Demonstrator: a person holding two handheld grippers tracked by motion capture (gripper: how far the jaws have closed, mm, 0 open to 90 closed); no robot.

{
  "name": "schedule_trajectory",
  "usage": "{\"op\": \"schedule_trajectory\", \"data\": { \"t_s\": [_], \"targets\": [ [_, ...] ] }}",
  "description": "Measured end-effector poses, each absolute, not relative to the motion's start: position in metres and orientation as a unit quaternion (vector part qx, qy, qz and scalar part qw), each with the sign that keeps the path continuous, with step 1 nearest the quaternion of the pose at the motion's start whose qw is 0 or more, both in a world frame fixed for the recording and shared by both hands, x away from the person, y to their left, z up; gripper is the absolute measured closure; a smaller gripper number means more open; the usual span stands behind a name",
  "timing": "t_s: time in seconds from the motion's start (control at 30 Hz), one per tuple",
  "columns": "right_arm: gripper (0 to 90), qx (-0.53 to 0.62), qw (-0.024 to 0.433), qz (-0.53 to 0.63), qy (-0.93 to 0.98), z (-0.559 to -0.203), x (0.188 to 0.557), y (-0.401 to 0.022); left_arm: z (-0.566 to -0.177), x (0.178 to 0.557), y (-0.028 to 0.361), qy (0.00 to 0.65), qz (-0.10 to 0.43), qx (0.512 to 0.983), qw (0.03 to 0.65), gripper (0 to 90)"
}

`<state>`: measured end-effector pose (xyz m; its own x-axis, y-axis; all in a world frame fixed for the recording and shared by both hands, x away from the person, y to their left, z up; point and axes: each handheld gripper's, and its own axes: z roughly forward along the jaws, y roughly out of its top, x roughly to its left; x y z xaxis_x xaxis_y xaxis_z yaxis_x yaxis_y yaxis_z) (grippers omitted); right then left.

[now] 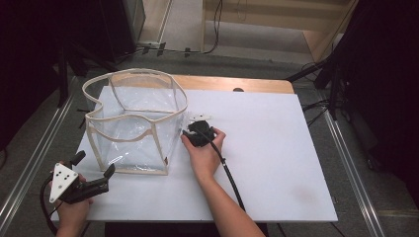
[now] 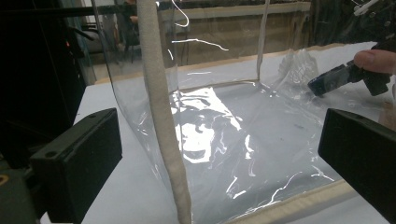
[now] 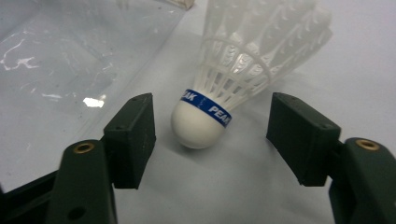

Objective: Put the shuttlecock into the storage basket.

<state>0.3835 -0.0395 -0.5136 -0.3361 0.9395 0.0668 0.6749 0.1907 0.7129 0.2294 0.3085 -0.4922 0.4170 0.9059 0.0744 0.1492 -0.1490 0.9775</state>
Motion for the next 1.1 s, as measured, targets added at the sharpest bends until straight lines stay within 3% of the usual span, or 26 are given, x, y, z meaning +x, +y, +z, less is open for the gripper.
{"op": "schedule_trajectory", "data": {
  "t_s": [0.07, 0.1, 0.13, 0.2, 0.27, 1.1],
  "targets": [
    [39.6, 0.544, 0.194, 0.334, 0.745, -0.514, 0.384, -0.04, -0.492, 0.229, 0.309, 0.397, 0.365, 0.664, 0.517, 0.3],
    [49.9, 0.538, 0.198, 0.333, 0.749, -0.513, 0.383, -0.04, -0.492, 0.229, 0.309, 0.398, 0.365, 0.664, 0.518, 0.3],
    [49.9, 0.538, 0.198, 0.333, 0.749, -0.513, 0.383, -0.04, -0.492, 0.229, 0.309, 0.398, 0.365, 0.664, 0.518, 0.3],
    [60.5, 0.529, 0.201, 0.332, 0.755, -0.513, 0.383, -0.042, -0.492, 0.229, 0.309, 0.398, 0.365, 0.664, 0.518, 0.3],
    [62.7, 0.525, 0.198, 0.333, 0.758, -0.513, 0.382, -0.044, -0.492, 0.229, 0.309, 0.397, 0.365, 0.664, 0.518, 0.3],
    [62.9, 0.521, 0.221, 0.367, 0.739, -0.496, 0.377, -0.069, -0.492, 0.23, 0.309, 0.398, 0.365, 0.664, 0.518, 0.3]
  ]
}}
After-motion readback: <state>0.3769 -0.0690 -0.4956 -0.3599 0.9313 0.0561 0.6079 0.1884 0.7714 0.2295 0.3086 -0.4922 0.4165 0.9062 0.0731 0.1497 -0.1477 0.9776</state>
